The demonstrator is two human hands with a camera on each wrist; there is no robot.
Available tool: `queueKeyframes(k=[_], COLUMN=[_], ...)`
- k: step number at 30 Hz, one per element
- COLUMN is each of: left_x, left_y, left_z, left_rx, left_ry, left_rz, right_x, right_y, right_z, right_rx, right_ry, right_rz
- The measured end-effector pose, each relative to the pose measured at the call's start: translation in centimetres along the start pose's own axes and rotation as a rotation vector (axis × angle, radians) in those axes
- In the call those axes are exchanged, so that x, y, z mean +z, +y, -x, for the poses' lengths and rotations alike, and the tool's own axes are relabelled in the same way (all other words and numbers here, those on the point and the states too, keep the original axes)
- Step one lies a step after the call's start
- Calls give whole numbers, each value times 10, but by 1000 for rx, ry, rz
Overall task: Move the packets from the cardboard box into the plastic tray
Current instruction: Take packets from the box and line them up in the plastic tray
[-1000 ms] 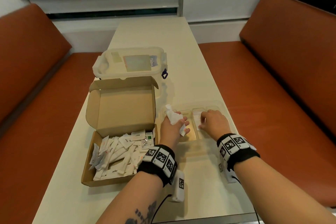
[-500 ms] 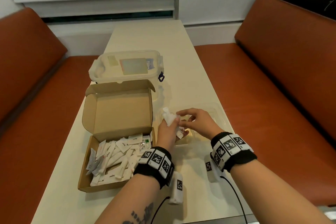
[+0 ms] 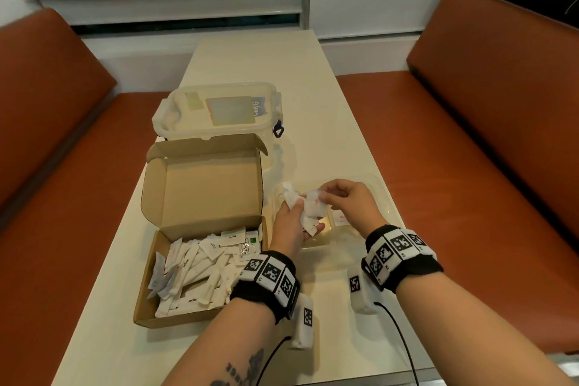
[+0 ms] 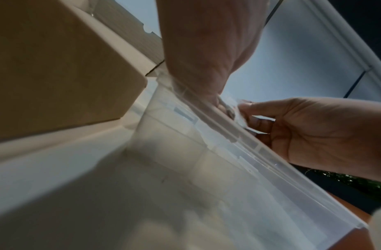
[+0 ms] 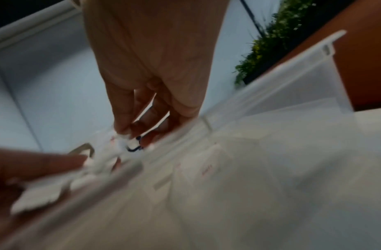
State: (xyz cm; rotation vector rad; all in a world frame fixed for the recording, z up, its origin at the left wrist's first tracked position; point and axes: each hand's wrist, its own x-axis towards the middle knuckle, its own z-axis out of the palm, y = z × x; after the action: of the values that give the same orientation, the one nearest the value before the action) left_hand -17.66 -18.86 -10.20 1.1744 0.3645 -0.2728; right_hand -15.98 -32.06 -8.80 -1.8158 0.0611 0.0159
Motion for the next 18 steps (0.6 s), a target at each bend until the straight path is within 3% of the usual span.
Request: queueKeyframes(k=[7,18], left_x=[-2,-3], left_y=[-4,-6], left_z=[1,-5], left_rx=[68,110], left_ry=[-42,37], left_rz=[-114,-184], right_x=[-13,-12], right_y=[-18,-6], right_z=[-9,-8], right_rx=[-27,78], right_ry=[-205,-176], right_rz=[308,339])
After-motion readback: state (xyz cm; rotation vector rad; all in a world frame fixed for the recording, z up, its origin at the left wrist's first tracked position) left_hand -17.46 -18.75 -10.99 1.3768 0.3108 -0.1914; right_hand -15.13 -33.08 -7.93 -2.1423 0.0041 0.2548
